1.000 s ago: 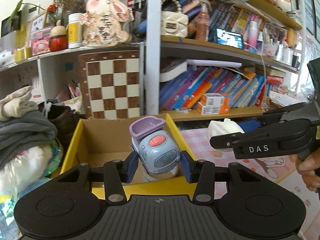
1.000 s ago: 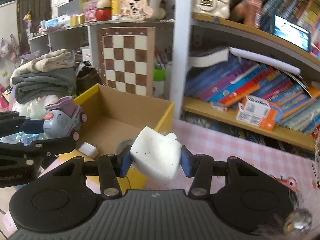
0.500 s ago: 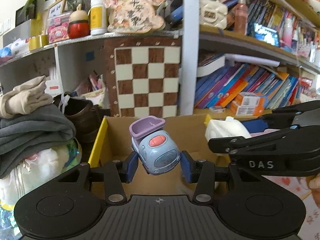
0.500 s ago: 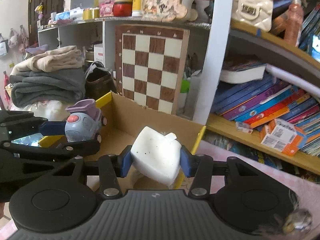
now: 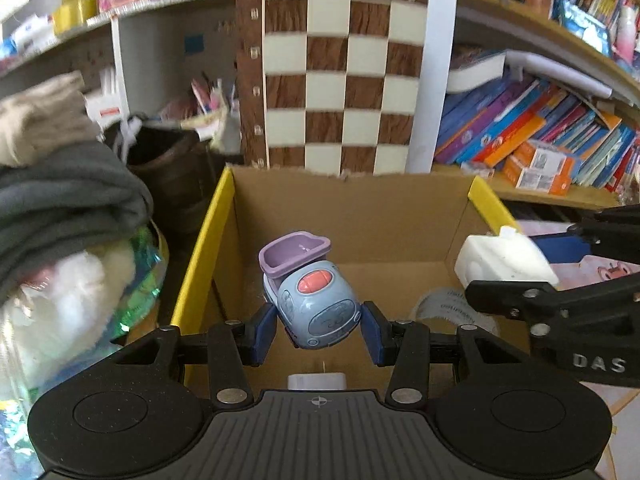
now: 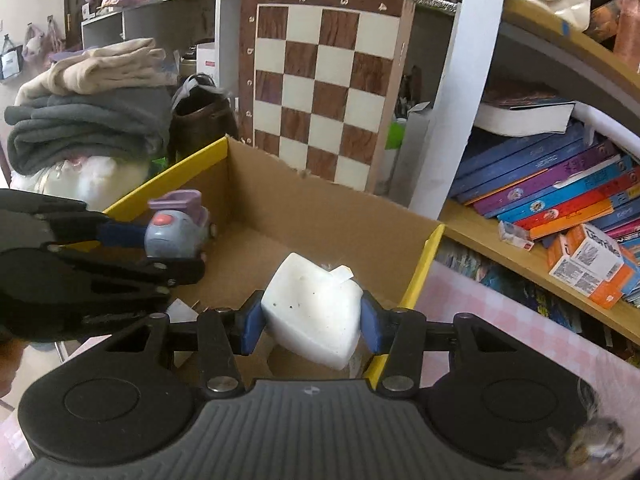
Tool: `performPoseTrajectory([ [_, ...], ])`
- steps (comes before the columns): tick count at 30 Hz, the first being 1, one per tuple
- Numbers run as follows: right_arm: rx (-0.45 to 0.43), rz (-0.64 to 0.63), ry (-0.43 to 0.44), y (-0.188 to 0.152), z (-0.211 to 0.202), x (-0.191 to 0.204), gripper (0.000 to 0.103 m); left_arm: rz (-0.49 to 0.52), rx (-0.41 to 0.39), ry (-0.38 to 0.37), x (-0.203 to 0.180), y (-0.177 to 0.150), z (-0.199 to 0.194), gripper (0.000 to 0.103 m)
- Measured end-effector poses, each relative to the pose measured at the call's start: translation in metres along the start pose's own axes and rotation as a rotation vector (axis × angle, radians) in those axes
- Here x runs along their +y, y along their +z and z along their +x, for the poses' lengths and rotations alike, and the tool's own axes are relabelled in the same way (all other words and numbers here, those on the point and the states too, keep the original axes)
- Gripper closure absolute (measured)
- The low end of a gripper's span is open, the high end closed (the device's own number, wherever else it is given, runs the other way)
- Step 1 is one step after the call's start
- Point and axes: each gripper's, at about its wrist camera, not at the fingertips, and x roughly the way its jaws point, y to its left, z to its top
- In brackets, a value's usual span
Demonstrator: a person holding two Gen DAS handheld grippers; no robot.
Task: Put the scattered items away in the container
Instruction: 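Carry the toy car over the box and open the left tool while the right tool carries the eraser, then lower the white eraser into the box and open the right tool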
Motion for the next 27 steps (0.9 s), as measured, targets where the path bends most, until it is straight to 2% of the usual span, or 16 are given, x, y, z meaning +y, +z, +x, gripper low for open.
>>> performPoseTrajectory([
  [6, 0.015, 0.006, 0.005, -0.004, 0.006, -0.002, 0.056, 0.007, 0.052, -0.002, 0.004, -0.002, 0.015, 0.064],
  [9, 0.025, 0.009, 0.005, -0.006, 0.011, -0.004, 0.056, 0.004, 0.053, -0.002, 0.005, -0.003, 0.017, 0.07],
  [21, 0.04, 0.013, 0.031, -0.005, 0.017, -0.001, 0.056, -0.02, 0.025, -0.019, 0.005, -0.011, 0.004, 0.073],
  [26, 0.043, 0.006, 0.043, -0.004, 0.018, 0.001, 0.056, -0.029, 0.001, -0.034, 0.005, -0.013, -0.01, 0.079],
  [27, 0.044, 0.005, 0.045, -0.004, 0.018, 0.002, 0.056, -0.031, -0.004, -0.038, 0.004, -0.014, -0.013, 0.084],
])
